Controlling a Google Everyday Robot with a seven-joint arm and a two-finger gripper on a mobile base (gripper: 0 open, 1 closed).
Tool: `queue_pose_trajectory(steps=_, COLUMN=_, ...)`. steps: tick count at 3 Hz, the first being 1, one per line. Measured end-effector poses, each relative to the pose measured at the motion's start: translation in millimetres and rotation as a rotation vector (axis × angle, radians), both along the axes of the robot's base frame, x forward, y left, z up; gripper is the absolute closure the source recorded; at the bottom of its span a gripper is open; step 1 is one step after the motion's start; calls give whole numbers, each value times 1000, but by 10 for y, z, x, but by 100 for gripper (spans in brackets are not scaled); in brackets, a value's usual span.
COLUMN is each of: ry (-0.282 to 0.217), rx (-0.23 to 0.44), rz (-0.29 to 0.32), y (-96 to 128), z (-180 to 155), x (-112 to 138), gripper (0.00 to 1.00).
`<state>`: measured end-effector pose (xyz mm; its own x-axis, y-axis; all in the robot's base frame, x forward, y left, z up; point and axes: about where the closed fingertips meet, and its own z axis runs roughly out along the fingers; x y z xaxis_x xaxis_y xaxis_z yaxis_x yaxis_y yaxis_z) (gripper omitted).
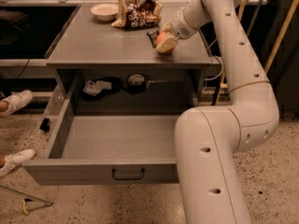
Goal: Place orange into top drawer
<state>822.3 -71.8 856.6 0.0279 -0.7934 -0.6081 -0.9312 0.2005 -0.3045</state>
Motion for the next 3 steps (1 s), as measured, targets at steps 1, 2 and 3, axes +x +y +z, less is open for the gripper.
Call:
queue_pose_trajectory(steps=1, ry=72, rx=22, rz=64, y=96, z=-67, x=-221, gripper=100)
queue_pose_trajectory(steps=2, ry=73, rx=22, rz=64, y=97, z=-67, x=-221, gripper=100)
queue_pose_trajectory(steps=3, ry=85, rx=9, rz=64, y=137, z=-69, x=-236, gripper=100)
